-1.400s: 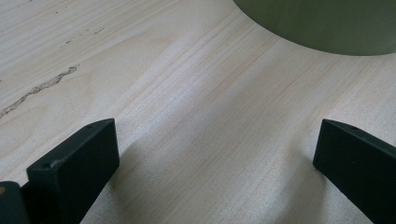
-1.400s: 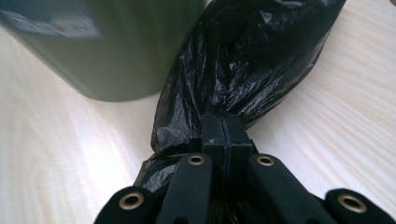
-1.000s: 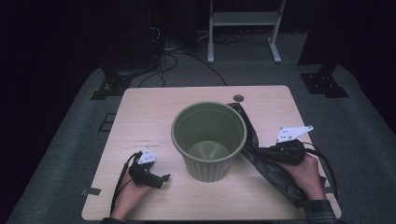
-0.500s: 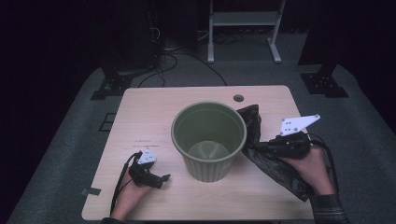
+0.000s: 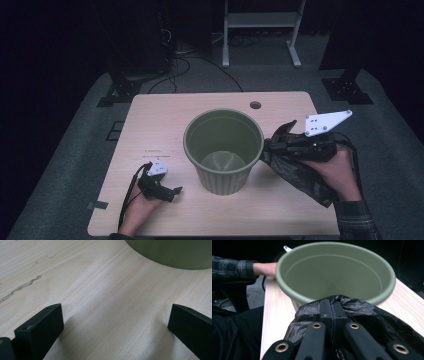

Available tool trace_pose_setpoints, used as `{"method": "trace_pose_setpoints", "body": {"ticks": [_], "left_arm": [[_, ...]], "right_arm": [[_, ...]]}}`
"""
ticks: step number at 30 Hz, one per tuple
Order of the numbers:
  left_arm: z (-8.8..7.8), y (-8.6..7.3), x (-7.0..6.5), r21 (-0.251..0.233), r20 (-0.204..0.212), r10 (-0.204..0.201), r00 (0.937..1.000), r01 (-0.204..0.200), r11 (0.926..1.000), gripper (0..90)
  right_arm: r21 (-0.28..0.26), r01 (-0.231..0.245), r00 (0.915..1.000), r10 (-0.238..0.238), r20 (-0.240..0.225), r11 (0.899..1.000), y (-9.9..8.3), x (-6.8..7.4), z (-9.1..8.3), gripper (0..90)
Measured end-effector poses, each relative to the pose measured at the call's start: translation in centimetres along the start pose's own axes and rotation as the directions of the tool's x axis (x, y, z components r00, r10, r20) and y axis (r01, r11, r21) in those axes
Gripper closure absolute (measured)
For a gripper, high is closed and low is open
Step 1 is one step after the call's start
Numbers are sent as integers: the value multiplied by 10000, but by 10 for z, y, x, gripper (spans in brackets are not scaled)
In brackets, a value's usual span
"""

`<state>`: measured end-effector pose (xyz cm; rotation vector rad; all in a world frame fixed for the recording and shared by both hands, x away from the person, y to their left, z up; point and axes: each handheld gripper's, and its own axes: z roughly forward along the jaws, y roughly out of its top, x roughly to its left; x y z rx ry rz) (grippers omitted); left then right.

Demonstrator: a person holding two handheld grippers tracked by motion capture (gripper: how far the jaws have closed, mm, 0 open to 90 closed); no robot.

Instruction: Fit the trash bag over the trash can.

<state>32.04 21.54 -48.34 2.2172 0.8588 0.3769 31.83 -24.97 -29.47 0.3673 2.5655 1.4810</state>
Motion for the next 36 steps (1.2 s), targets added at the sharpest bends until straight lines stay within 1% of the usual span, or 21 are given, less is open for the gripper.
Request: {"method": "trace_pose_setpoints", "body": {"ticks": [2, 7, 11, 20, 25, 30, 32, 36], "left_arm": [[0, 0, 0, 1, 1, -1, 10000, 1, 10000, 0], [0, 0, 0, -2, -2, 6, 10000, -6, 10000, 0], [0, 0, 0, 0, -3, 3, 10000, -3, 10000, 0], [0, 0, 0, 6, 1, 6, 10000, -6, 10000, 0], [0, 0, 0, 6, 5, 0, 10000, 0, 10000, 0], [0, 0, 0, 2, -2, 5, 10000, -5, 10000, 0], [0, 0, 0, -3, -5, 6, 10000, -6, 10000, 0], [0, 0, 0, 3, -2, 2, 10000, -2, 10000, 0]], "right_arm": [[-119, 134, 9997, -136, -209, 9998, 10, 0, 1, 895], [-41, 530, 9975, -532, -470, 9986, 29, 1, 10, 895], [61, 731, 9952, -725, -653, 9973, 45, 2, 20, 895], [245, 911, 9890, -876, -1188, 9955, 78, -1, 47, 895], [214, 1017, 9838, -974, -1502, 9946, 96, -1, 63, 895], [20, 1025, 9781, -1004, -1825, 9947, 111, 1, 81, 895], [64, 1029, 9771, -998, -1879, 9947, 117, 2, 89, 895], [81, 1110, 9713, -1067, -2127, 9938, 129, 6, 106, 894]]}}
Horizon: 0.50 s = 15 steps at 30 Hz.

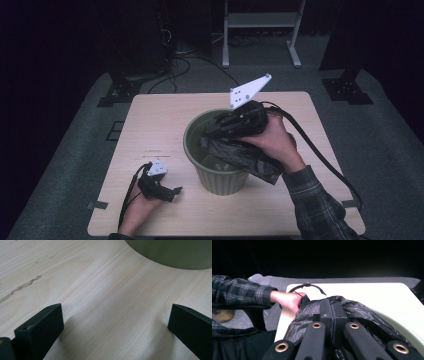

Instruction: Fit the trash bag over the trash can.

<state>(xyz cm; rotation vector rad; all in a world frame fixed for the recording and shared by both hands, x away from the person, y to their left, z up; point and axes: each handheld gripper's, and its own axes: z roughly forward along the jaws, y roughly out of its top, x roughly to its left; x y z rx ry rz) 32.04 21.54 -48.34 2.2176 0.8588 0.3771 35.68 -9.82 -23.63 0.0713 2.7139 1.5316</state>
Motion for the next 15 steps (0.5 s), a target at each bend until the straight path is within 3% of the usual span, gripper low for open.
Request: {"method": "trace_pose_setpoints", "body": {"ticks": [15], "left_arm": [[0, 0, 0, -9, 18, -2, 10000, 2, 10000, 0]], "right_arm": [[-253, 310, 9951, -333, -935, 9992, 35, 7, 56, 894]]}}
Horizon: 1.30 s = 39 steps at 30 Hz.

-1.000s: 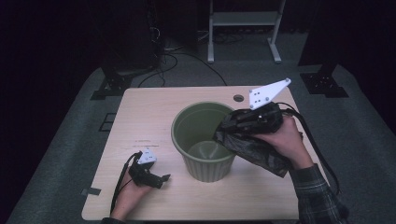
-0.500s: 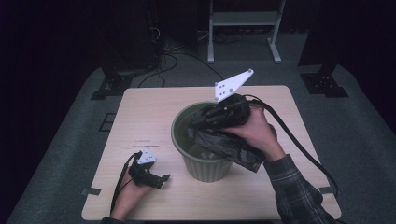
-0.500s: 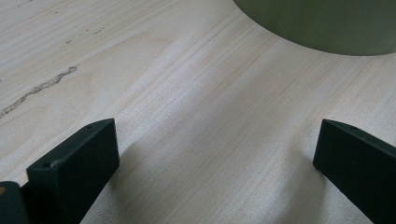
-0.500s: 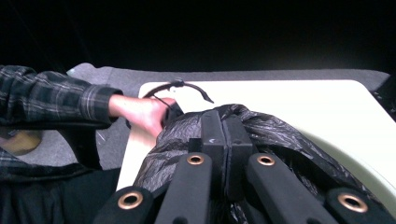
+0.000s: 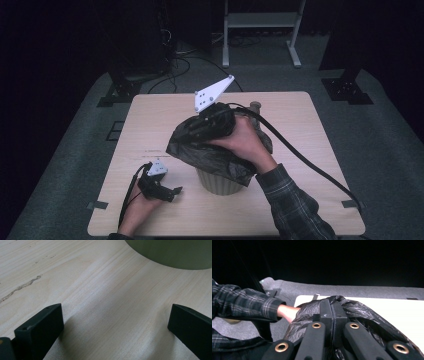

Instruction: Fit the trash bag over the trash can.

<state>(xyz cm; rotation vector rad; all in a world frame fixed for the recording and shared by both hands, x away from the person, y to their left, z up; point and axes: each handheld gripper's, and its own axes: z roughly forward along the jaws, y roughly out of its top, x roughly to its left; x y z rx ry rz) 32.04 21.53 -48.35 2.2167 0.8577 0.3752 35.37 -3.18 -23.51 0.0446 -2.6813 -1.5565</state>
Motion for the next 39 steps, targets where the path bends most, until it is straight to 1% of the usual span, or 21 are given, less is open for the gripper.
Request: {"method": "trace_pose_setpoints", "body": {"ticks": [5, 10, 12, 14, 15, 17, 18, 20, 23, 24, 25, 26, 28, 29, 31, 34, 35, 37, 39], "left_arm": [[0, 0, 0, 2, 7, 5, 10000, -5, 10000, 0], [0, 0, 0, 12, 10, 21, 10000, -21, 10000, 0], [0, 0, 0, 11, 9, 21, 10000, -21, 10000, 0], [0, 0, 0, 13, 8, 23, 10000, -23, 10000, 0], [0, 0, 0, 18, 10, 30, 10000, -30, 10000, 0], [0, 0, 0, 12, 9, 20, 10000, -20, 10000, 0], [0, 0, 0, 10, 8, 21, 10000, -21, 10000, 0], [0, 0, 0, 9, 2, 3, 10000, -3, 10000, 0], [0, 0, 0, 8, 2, 18, 10000, -18, 10000, 0], [0, 0, 0, 7, -1, 15, 10000, -15, 10000, 0], [0, 0, 0, 13, 1, 24, 10000, -24, 10000, 0], [0, 0, 0, 9, -14, 27, 10000, -27, 10000, 0], [0, 0, 0, 6, -12, 24, 10000, -24, 10000, 0], [0, 0, 0, 9, -12, 29, 10000, -29, 10000, 0], [0, 0, 0, 10, -15, 21, 10000, -21, 10000, 0], [0, 0, 0, 7, -13, 15, 10000, -15, 10000, 0], [0, 0, 0, 13, -13, 24, 10000, -24, 10000, 0], [0, 0, 0, 11, -7, 17, 10000, -17, 10000, 0], [0, 0, 0, 9, -3, 8, 10000, -8, 10000, 0]], "right_arm": [[27, -170, 9998, 170, -47, 9999, 0, -3, 7, 893], [130, -80, 10000, 81, -52, 9999, 5, -1, 11, 892], [241, -82, 9999, 79, 106, 9997, 3, 0, 8, 891], [167, -147, 9997, 143, 215, 9998, 0, -1, 3, 891], [163, -228, 9992, 222, 338, 9996, -3, -2, -1, 892], [326, -382, 9979, 364, 528, 9987, -8, -5, -7, 891], [306, -366, 9970, 344, 692, 9989, -10, -5, -9, 891], [264, -450, 9960, 428, 780, 9986, -15, -8, -16, 891], [554, -518, 9925, 453, 1135, 9971, -19, -10, -23, 891], [524, -474, 9913, 406, 1253, 9975, -21, -11, -26, 891], [416, -527, 9906, 470, 1288, 9977, -23, -11, -29, 891], [456, -590, 9901, 526, 1298, 9972, -25, -13, -32, 890], [616, -713, 9860, 610, 1549, 9956, -28, -14, -37, 890], [568, -703, 9841, 600, 1673, 9959, -31, -15, -39, 890], [562, -859, 9826, 753, 1698, 9947, -35, -18, -43, 889], [976, -1016, 9749, 796, 2080, 9900, -41, -25, -45, 886], [972, -1019, 9730, 788, 2170, 9900, -43, -27, -46, 885], [900, -1240, 9718, 1026, 2122, 9882, -47, -31, -47, 884], [1048, -1391, 9685, 1132, 2216, 9847, -52, -36, -46, 880]]}}
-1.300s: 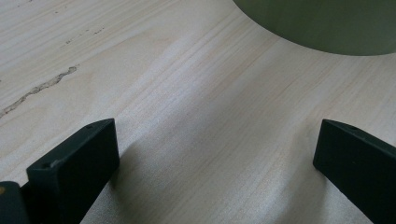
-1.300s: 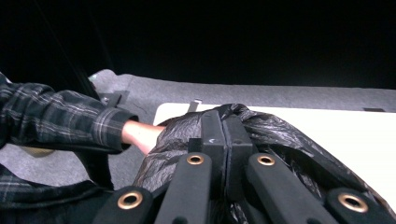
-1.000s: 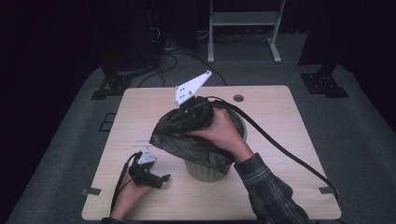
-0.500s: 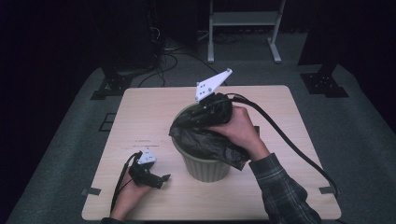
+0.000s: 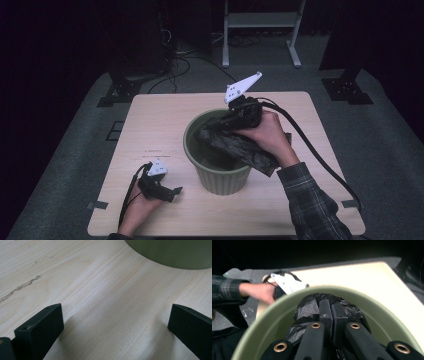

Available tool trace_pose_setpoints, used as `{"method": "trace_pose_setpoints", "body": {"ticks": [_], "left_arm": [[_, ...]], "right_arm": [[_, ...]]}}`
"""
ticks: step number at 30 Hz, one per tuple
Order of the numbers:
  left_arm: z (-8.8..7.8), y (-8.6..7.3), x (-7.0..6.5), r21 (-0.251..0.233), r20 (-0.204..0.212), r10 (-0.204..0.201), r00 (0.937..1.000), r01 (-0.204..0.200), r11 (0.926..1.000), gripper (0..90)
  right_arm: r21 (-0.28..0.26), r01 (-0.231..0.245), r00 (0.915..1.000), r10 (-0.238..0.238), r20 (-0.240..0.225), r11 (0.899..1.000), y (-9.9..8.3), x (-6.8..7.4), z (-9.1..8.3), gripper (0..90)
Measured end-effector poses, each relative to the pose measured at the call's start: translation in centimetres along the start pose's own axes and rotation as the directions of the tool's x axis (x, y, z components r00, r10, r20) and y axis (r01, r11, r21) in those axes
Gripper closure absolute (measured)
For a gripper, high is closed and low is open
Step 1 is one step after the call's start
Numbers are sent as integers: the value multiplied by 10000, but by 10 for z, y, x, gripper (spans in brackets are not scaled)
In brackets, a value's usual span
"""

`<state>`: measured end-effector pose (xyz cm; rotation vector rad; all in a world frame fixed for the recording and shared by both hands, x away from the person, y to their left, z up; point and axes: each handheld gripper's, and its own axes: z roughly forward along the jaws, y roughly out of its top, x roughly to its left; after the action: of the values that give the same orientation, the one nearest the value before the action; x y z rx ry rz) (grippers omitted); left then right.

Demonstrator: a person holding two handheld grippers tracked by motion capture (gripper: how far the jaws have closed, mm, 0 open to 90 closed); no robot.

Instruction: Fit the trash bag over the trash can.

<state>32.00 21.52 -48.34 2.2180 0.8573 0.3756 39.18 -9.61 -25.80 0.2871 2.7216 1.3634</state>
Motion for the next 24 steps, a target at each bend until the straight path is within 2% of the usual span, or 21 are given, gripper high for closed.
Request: {"method": "trace_pose_setpoints", "body": {"ticks": [9, 17, 21, 24], "left_arm": [[0, 0, 0, 4, 1, 8, 10000, -8, 10000, 0], [0, 0, 0, 5, 4, 15, 10000, -15, 10000, 0], [0, 0, 0, -2, 8, 8, 10000, -8, 10000, 0], [0, 0, -1, 0, 1, 7, 10000, -7, 10000, 0]], "right_arm": [[1201, -186, 9996, 160, 229, 9926, -7, -8, 18, 850], [1487, -166, 9997, 135, 221, 9887, -9, -9, 21, 852], [2090, -143, 9995, 80, 313, 9778, -11, -8, 26, 853], [2318, -155, 9996, 98, 258, 9727, -12, -8, 28, 802]]}}
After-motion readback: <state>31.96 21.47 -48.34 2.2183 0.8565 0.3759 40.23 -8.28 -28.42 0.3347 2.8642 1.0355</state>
